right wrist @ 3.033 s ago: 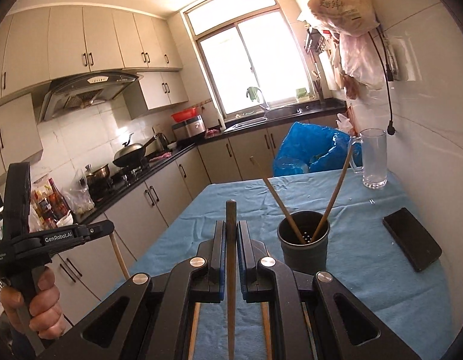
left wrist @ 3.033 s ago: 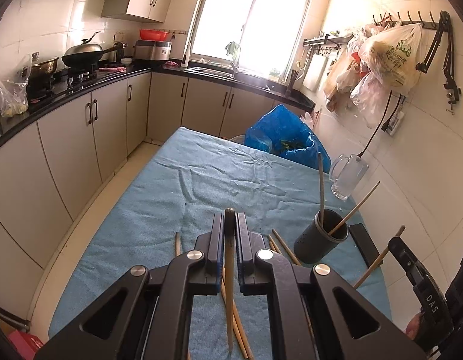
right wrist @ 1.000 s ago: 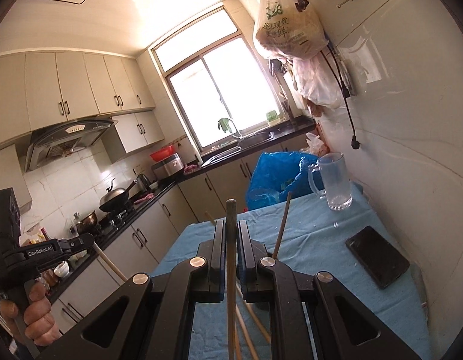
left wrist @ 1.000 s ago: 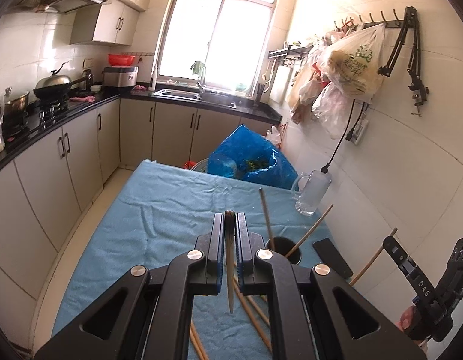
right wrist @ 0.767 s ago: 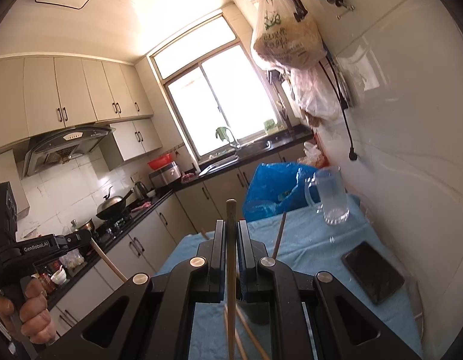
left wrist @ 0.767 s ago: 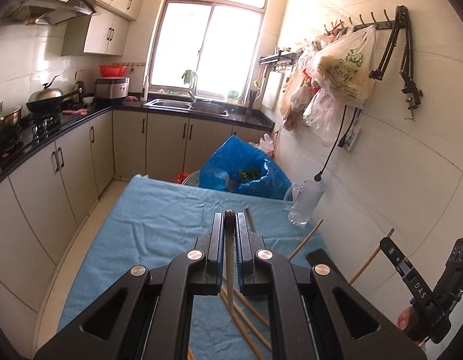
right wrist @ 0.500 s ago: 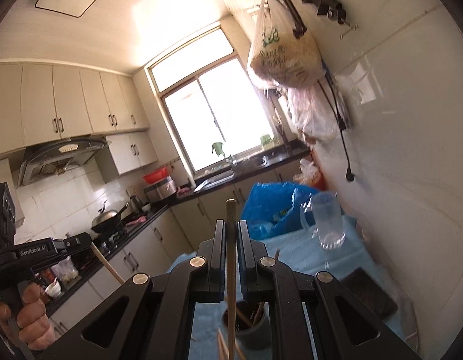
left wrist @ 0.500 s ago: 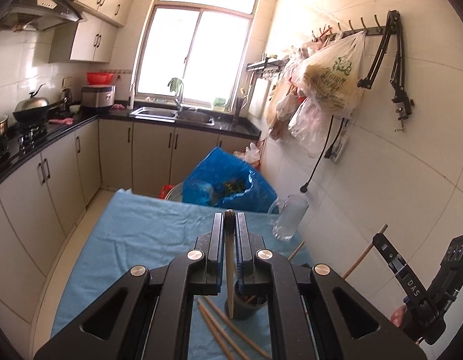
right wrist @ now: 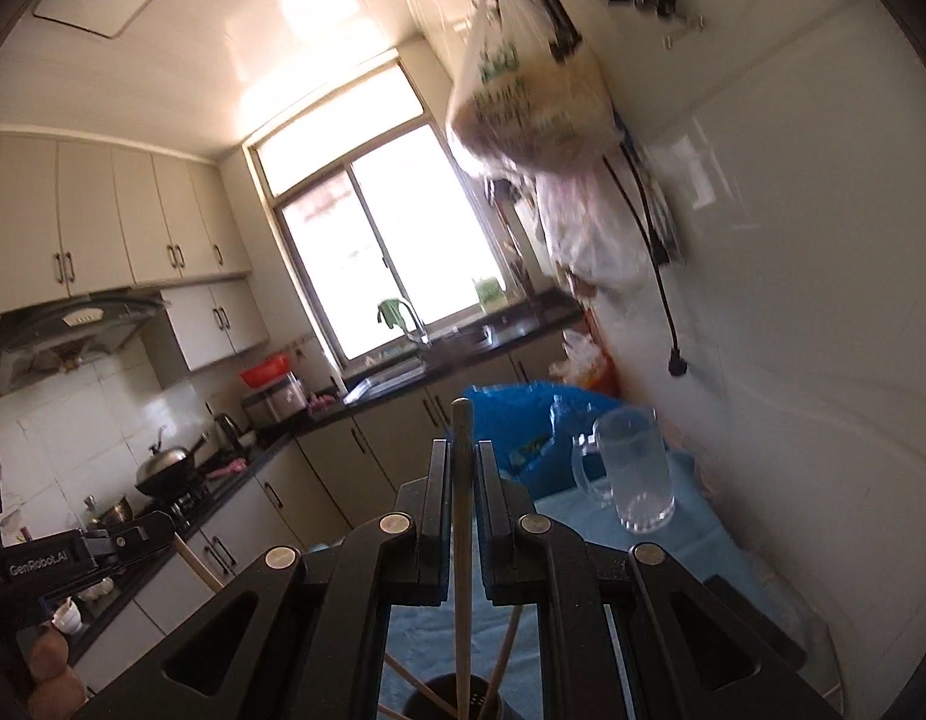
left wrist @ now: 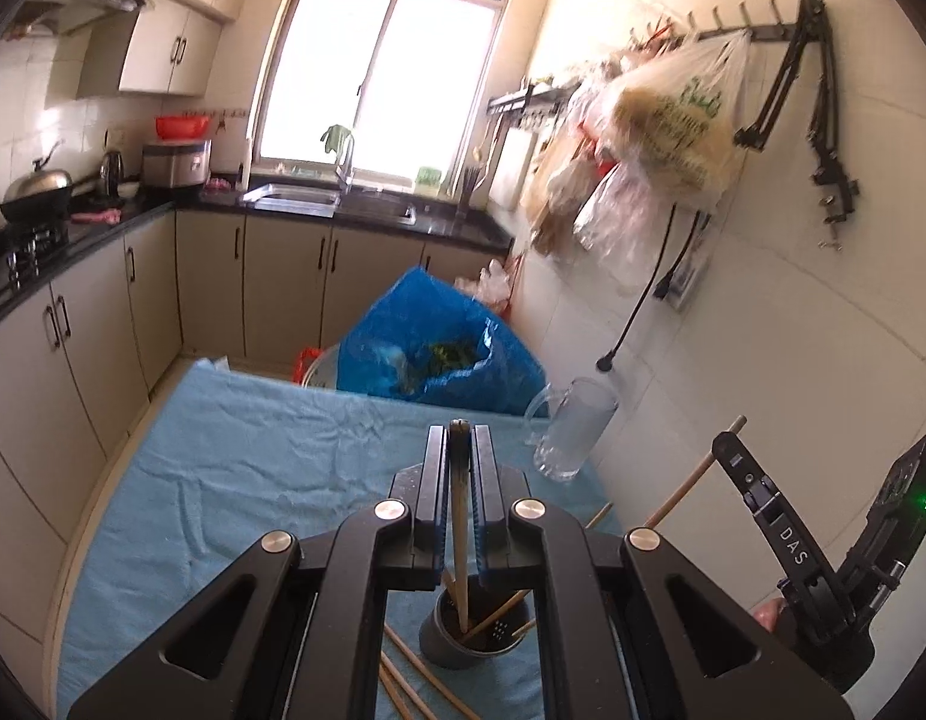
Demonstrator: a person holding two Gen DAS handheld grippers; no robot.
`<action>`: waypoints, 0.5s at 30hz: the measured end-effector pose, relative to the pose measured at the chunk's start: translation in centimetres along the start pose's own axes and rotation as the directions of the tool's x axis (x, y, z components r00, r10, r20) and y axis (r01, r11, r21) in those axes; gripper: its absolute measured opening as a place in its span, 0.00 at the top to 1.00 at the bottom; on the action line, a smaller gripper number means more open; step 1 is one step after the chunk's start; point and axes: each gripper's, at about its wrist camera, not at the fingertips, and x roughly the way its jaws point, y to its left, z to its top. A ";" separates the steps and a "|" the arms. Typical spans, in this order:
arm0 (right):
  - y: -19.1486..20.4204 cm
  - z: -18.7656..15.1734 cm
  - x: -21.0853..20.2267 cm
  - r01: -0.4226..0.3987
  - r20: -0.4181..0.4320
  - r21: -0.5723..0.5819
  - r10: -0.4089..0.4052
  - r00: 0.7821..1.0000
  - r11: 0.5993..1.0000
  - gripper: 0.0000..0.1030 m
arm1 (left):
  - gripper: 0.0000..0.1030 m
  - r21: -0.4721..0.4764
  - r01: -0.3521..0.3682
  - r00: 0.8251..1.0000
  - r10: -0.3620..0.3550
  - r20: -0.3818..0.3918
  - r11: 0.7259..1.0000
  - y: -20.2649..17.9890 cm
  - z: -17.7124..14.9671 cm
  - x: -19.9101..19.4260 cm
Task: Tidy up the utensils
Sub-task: 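Lower the held chopsticks into the black cup and open both tools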
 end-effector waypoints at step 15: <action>-2.2 -3.7 4.4 0.029 -0.170 0.026 -0.025 0.985 0.999 0.92 | 0.93 -0.027 -0.026 0.993 0.023 -0.112 0.999 2.2 -2.7 4.5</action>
